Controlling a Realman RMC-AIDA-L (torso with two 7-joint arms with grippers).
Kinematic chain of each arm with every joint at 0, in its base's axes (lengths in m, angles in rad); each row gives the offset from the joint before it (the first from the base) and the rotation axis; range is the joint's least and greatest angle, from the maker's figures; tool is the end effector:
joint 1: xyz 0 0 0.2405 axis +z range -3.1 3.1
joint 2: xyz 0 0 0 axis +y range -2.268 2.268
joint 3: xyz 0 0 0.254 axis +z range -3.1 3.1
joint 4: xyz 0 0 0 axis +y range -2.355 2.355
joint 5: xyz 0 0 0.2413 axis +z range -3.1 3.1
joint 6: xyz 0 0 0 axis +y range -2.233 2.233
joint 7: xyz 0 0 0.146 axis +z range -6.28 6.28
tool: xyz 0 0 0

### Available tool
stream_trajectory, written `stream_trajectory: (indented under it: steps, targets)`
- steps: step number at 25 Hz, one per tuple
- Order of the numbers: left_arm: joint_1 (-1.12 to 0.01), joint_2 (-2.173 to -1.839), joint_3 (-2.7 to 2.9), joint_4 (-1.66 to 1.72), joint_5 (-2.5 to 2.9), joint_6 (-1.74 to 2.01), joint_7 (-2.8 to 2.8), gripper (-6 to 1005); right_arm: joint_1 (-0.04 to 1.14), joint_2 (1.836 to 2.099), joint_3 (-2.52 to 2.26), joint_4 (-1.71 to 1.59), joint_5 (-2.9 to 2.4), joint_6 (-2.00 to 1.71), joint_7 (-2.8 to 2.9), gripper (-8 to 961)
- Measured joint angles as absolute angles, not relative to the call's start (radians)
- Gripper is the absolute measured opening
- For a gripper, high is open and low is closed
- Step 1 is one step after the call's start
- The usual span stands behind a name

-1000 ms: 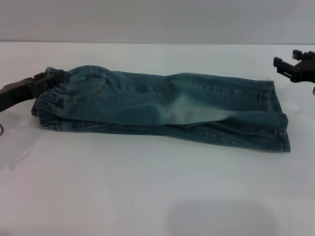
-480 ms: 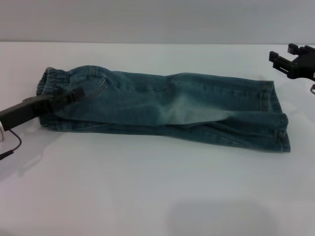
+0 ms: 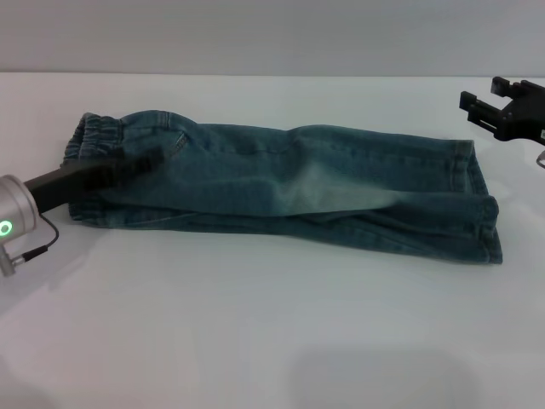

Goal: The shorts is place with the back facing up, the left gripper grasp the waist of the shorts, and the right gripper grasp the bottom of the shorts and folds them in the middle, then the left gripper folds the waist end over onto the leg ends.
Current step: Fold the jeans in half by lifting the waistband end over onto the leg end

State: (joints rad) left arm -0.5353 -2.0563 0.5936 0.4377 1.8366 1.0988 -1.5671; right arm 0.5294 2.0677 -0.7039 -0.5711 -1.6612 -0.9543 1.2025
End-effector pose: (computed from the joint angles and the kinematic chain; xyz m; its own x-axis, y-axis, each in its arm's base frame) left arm -0.3397 0.3871 -0.0040 0.4430 0.5592 0.7008 0.8805 -0.4183 -0.2229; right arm 0.3256 0.4205 0.0304 0.7587 -0.2688 -0.5934 -0.6376 -0.4928 -0.5921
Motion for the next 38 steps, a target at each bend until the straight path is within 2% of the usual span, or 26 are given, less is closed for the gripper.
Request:
stream_trajectory:
  steps: [12,30,38]
  targets:
    - [-0.57,-2.059,0.593,0.415,1.814,1.032,-1.542,861,0.525,2.068,-0.704,-0.574,-1.661,-0.966,1.203,568]
    - [-0.415,-2.038,0.589,0.483,1.627,1.263,-1.331,860,0.524,2.074,-0.705,-0.546,-1.581,-1.002,1.113,567]
    - [-0.362,-2.047,0.572,0.477,1.624,1.252,-1.118,860,0.527,2.075,-0.704,-0.543,-1.58,-1.025,1.112,568]
